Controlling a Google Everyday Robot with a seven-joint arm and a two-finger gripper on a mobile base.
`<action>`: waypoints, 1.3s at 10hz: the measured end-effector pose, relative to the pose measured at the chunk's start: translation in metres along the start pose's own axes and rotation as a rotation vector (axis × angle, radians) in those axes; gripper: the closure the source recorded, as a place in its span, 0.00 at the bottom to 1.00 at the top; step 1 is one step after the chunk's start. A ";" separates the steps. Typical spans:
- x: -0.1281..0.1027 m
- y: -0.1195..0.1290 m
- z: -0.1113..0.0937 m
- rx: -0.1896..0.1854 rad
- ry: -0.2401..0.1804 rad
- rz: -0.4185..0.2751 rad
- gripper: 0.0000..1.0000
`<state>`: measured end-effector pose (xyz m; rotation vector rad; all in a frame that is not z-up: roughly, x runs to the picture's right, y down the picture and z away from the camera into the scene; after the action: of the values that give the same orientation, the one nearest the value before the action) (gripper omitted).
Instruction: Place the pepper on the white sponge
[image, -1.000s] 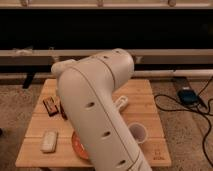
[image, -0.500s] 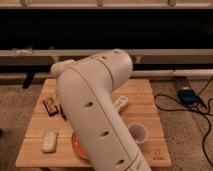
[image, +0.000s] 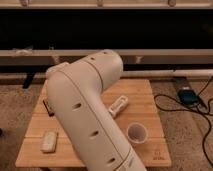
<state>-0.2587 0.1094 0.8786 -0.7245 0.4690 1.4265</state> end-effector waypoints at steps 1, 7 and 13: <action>0.000 -0.002 0.003 0.019 -0.002 -0.005 0.35; -0.007 -0.010 0.021 0.115 0.013 -0.009 0.35; -0.008 -0.011 0.018 0.117 0.008 -0.012 0.85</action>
<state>-0.2514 0.1159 0.8983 -0.6380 0.5493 1.3737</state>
